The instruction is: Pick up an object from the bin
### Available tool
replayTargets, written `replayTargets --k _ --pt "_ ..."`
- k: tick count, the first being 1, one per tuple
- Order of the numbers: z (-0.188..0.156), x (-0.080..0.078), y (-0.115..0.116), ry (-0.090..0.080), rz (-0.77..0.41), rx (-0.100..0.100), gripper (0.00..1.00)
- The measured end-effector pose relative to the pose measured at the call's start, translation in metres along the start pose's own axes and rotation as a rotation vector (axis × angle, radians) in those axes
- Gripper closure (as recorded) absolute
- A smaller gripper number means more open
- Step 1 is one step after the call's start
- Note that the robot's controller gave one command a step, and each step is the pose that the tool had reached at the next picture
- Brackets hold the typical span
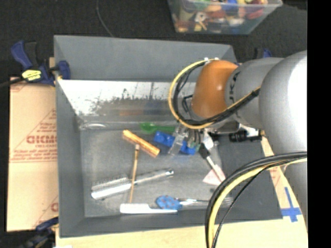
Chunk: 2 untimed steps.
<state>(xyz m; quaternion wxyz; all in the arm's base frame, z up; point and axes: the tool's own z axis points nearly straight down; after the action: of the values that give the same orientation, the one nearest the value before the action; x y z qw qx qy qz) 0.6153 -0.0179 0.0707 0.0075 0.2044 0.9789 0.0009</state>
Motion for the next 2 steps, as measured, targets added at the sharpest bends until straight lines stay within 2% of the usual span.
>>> replayTargets --k 1,2 --pt "-0.036 0.000 -0.001 0.001 -0.001 0.000 1.00" --pt "-0.051 -0.001 -0.001 -0.002 -0.003 -0.002 1.00"
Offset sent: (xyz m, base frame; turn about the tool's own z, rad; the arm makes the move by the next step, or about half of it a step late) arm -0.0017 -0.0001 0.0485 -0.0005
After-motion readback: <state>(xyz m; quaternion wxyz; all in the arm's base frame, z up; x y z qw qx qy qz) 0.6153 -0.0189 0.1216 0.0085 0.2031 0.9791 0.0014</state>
